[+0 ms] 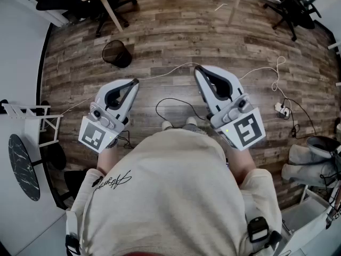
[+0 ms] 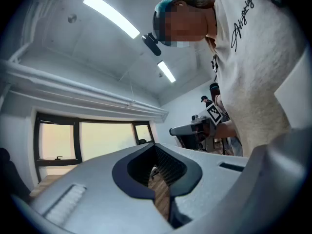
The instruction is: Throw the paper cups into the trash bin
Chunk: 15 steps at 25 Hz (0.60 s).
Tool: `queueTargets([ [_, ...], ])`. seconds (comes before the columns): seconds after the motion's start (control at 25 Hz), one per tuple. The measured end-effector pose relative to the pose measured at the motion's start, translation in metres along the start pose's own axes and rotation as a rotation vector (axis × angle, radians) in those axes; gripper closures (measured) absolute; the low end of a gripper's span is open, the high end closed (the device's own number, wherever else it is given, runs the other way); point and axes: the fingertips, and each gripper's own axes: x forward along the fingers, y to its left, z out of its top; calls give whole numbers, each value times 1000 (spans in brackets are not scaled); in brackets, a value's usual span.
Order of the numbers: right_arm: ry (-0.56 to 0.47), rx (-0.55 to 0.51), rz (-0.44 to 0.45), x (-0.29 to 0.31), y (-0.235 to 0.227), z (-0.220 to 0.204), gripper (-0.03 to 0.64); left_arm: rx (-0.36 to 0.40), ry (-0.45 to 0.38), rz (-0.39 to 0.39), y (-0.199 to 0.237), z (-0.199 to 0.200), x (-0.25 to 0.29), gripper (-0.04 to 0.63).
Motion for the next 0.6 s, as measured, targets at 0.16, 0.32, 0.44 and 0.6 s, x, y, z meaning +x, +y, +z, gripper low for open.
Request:
queueTargets([
  [0.16,-19,-35,-5,5,0,2,607,-14,-9,6,5,-2,-3,592],
  [0.32,16,-36,-4,6,3,-3,607,-23,-20,7,9,0,-3,592],
  [0.44,16,-14,-2,7,7,-4,607,-22,-21,6,9,1,-7,592],
  [0.6,17,-24,-9,12,16,-5,607,-20,-23,-2,10,2,-16,592],
])
